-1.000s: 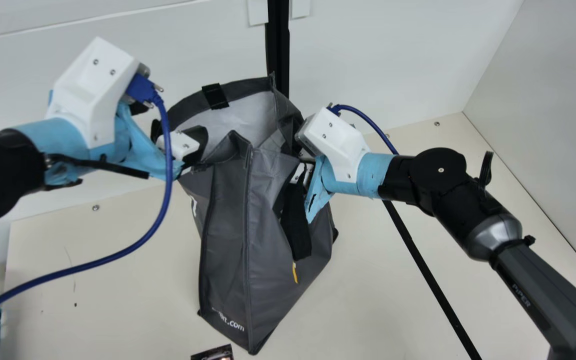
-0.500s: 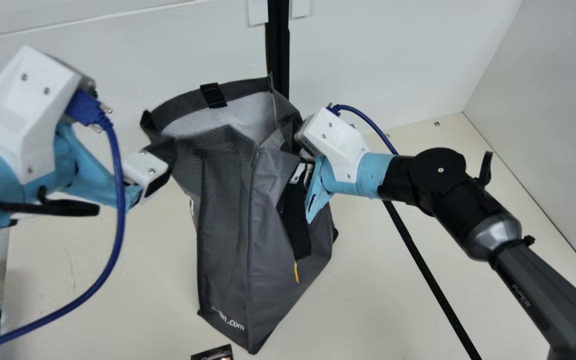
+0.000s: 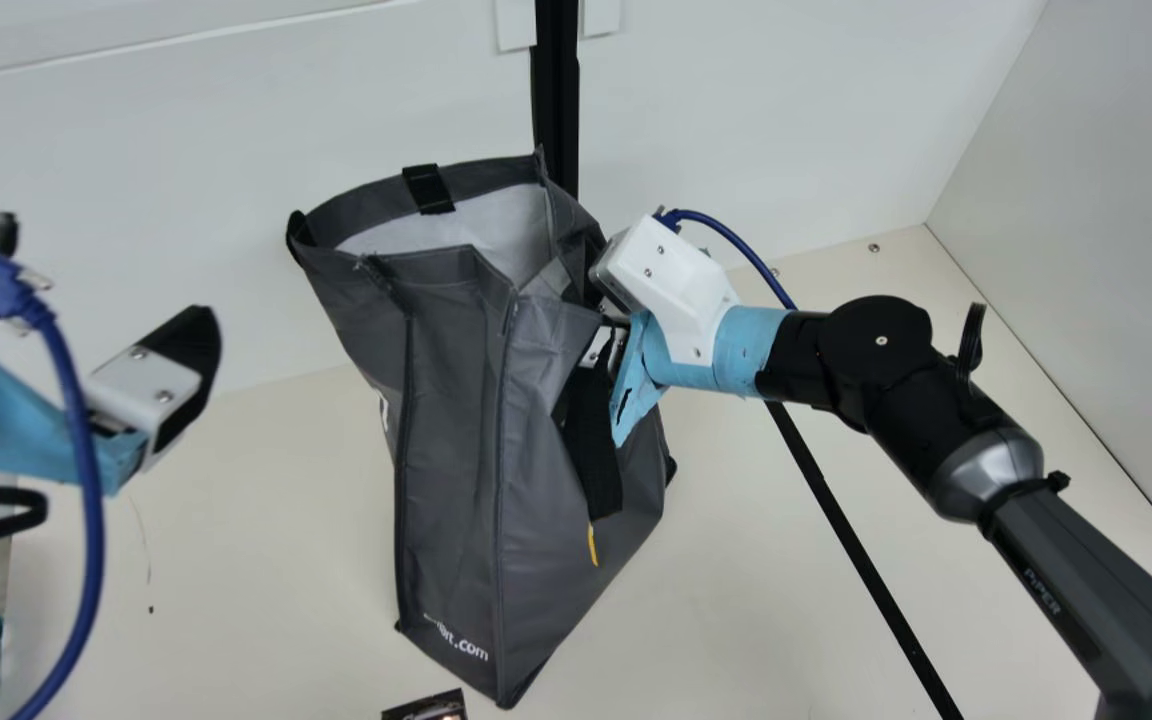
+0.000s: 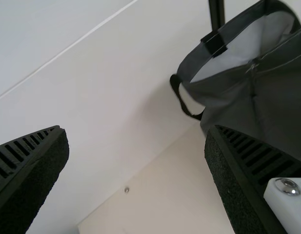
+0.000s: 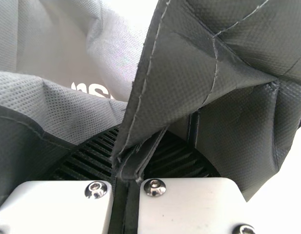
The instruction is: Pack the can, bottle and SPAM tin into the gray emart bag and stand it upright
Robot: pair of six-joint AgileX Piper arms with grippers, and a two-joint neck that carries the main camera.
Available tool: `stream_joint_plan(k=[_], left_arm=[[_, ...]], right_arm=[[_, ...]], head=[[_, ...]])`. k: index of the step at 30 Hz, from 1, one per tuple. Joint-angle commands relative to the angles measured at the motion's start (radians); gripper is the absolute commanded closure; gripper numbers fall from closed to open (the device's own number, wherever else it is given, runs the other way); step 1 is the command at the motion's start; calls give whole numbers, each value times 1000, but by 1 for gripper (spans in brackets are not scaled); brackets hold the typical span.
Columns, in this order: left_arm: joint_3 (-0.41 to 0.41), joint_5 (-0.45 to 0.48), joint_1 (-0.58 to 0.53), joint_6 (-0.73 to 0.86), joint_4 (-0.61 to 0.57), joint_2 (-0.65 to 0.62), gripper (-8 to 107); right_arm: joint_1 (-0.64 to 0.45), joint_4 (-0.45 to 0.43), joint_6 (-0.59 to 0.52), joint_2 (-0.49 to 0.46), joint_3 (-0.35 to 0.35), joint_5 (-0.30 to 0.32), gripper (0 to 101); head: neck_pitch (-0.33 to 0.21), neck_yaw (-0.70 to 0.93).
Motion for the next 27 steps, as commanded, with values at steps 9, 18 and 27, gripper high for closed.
stream_joint_plan(k=[9, 18, 27], left_arm=[[155, -18, 87, -98, 39, -134, 9], [293, -45, 174, -134, 0, -256, 9], [441, -99, 264, -80, -151, -374, 9]], right_arm=[[0, 0, 0, 0, 0, 0, 101], [0, 0, 0, 0, 0, 0, 101], [0, 0, 0, 0, 0, 0, 101]], head=[[-23, -1], [-23, -1], [-23, -1]])
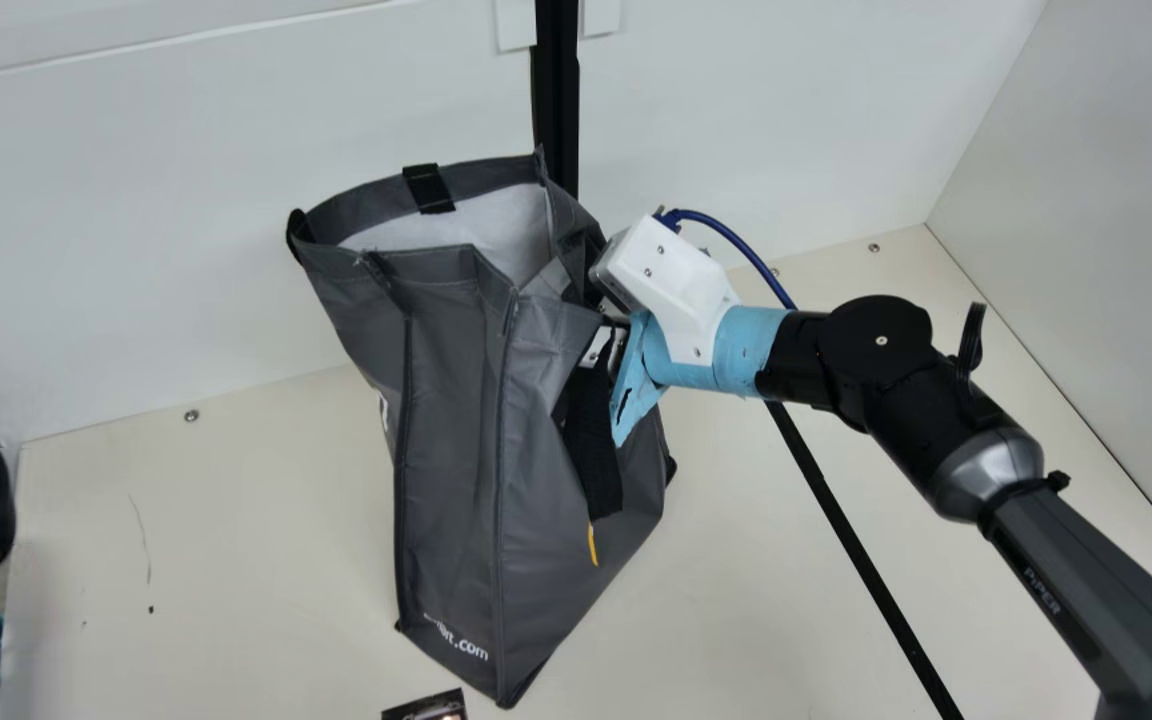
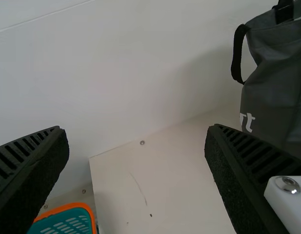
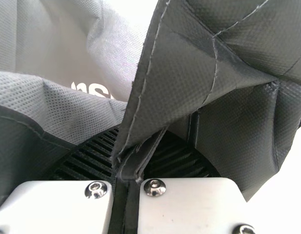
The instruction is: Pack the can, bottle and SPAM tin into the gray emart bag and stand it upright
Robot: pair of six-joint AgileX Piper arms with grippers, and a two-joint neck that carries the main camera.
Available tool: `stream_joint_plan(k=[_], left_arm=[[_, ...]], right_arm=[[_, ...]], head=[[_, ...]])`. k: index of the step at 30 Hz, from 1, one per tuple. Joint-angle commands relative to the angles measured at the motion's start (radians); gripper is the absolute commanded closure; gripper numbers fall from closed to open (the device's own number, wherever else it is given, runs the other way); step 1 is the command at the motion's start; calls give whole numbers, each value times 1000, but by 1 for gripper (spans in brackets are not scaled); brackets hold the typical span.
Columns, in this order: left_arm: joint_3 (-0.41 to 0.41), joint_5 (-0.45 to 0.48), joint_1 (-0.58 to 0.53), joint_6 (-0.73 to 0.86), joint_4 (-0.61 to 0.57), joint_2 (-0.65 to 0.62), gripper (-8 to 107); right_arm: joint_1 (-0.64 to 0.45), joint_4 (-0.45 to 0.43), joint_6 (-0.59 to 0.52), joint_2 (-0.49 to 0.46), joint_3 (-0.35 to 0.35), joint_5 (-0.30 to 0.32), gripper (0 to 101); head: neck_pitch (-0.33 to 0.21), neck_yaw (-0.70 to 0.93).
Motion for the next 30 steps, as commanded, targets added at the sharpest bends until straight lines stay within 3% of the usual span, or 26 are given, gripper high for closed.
stream_joint_plan(k=[1, 22, 30], left_arm=[[37, -14, 17, 22, -55, -29, 9], [261, -190, 99, 246, -391, -290, 9], [265, -158, 144, 262, -341, -332, 9]], right_arm=[[0, 0, 0, 0, 0, 0, 101], [0, 0, 0, 0, 0, 0, 101], [0, 0, 0, 0, 0, 0, 101]], head=[[-23, -2], [-23, -2], [-23, -2]])
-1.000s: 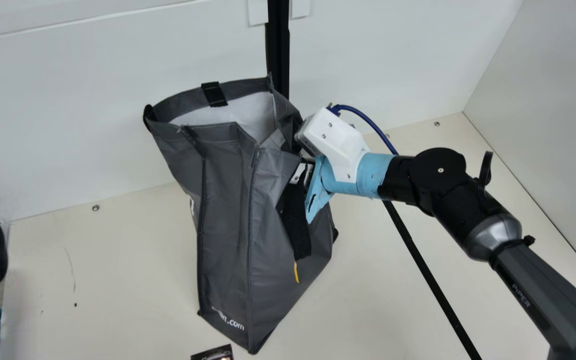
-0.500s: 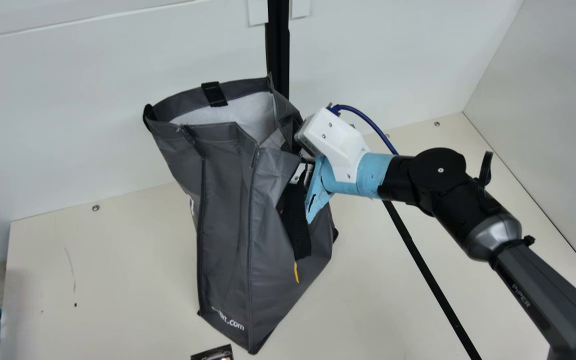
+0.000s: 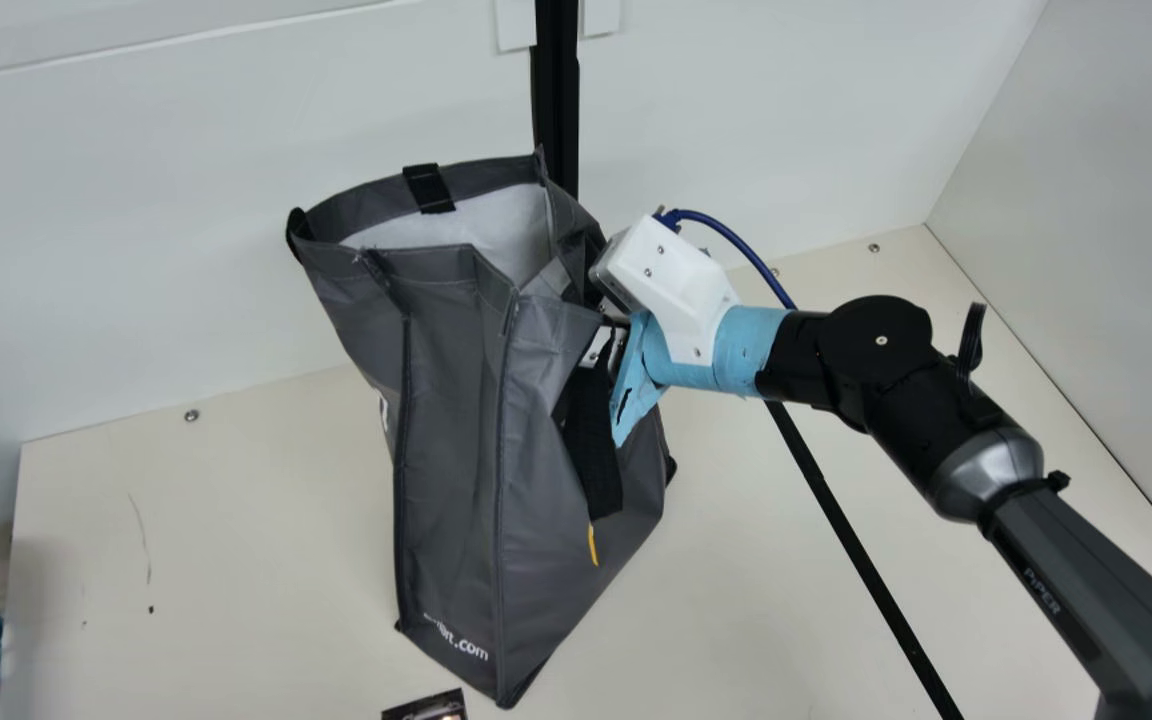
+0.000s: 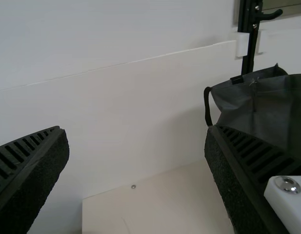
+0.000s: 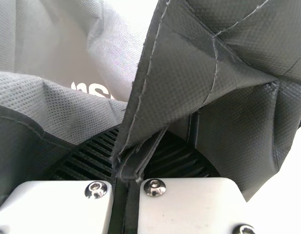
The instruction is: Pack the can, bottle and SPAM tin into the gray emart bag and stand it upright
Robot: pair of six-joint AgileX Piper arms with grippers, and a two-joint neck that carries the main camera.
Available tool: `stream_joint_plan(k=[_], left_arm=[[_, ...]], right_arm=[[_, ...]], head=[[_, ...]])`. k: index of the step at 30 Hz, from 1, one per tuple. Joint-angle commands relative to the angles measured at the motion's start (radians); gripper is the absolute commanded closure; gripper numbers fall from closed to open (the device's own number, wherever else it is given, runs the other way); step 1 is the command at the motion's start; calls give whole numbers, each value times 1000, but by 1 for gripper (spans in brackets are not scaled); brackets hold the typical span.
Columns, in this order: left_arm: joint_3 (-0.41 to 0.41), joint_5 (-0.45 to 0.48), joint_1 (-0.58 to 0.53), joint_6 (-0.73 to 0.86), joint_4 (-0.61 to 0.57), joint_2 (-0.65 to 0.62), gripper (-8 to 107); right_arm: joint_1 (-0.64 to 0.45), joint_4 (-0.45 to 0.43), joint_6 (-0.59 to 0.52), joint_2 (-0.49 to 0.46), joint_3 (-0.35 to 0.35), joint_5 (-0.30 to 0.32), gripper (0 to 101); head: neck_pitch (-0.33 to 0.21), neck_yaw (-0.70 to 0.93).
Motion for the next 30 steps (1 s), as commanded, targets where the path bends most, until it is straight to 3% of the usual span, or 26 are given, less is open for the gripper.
stream_joint_plan(k=[1, 13, 30], left_arm=[[-7, 23, 17, -8, 42, -1, 9], [-54, 189, 68, -135, 224, 16, 9], [-53, 191, 69, -135, 225, 15, 9]], right_arm=[[0, 0, 0, 0, 0, 0, 101], [0, 0, 0, 0, 0, 0, 101], [0, 0, 0, 0, 0, 0, 101]], head=[[-23, -2], [-23, -2], [-23, -2]])
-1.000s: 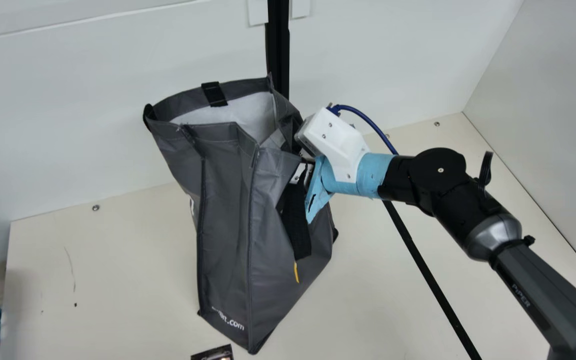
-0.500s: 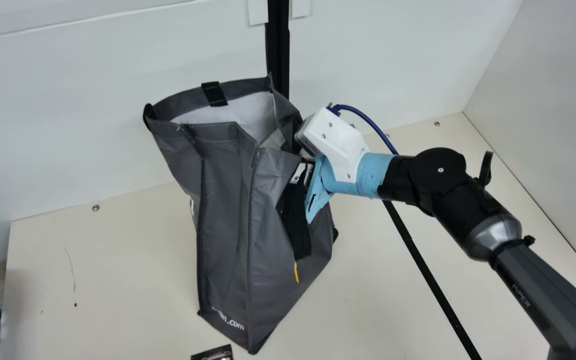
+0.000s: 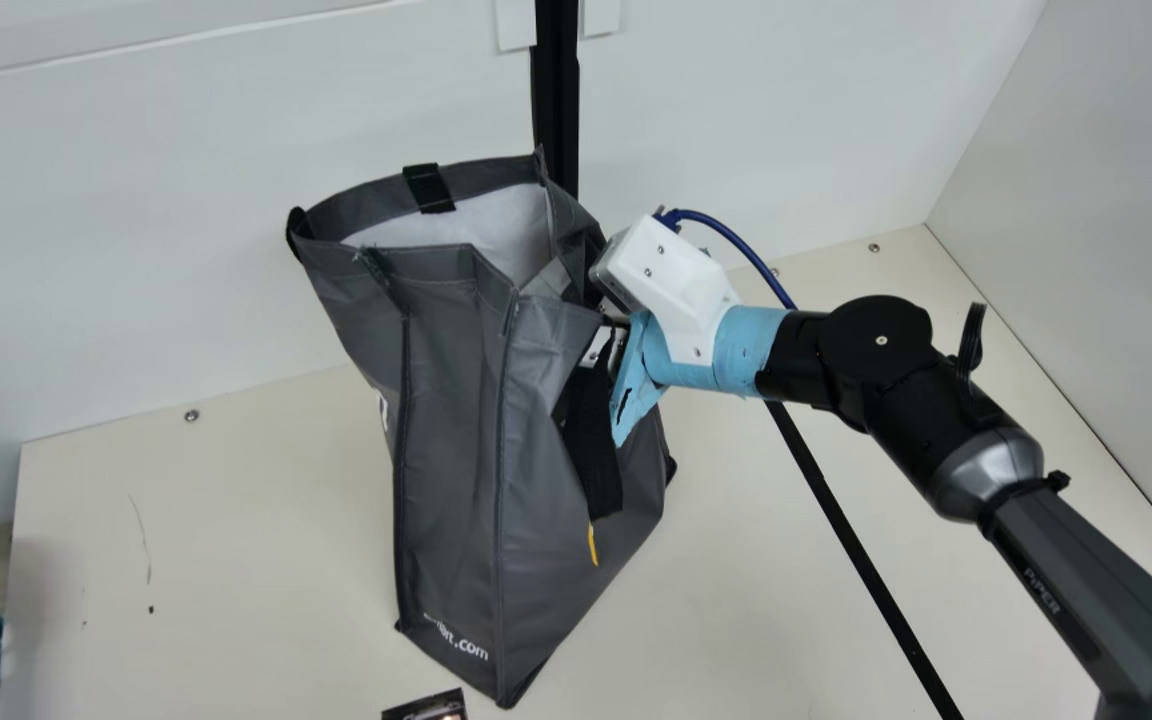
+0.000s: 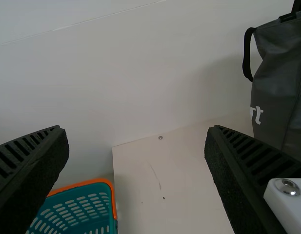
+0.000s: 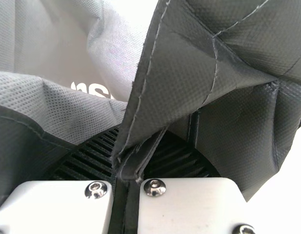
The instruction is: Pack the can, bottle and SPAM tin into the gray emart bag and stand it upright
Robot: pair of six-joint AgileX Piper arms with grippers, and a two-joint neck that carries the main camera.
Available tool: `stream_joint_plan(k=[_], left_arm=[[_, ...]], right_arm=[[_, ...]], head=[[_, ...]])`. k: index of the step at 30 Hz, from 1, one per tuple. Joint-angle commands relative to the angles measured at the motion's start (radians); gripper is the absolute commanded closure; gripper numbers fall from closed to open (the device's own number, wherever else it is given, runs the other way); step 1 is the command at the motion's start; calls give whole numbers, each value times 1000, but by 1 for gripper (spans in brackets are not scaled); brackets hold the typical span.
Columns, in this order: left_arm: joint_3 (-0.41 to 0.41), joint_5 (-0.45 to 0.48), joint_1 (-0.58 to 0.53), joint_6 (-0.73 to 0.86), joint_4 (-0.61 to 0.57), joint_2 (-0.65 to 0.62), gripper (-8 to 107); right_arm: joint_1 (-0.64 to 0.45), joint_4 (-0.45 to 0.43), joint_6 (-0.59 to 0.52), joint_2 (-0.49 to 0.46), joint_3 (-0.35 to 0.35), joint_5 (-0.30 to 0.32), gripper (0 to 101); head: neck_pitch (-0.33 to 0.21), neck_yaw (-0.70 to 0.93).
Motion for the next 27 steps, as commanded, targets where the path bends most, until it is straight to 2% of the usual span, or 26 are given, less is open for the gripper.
stream_joint_plan(k=[1, 27], left_arm=[[0, 0, 0, 0, 0, 0, 9], [0, 0, 0, 0, 0, 0, 9]], right_arm=[[0, 0, 0, 0, 0, 0, 101], [0, 0, 0, 0, 0, 0, 101]], head=[[-23, -1], [-23, -1]])
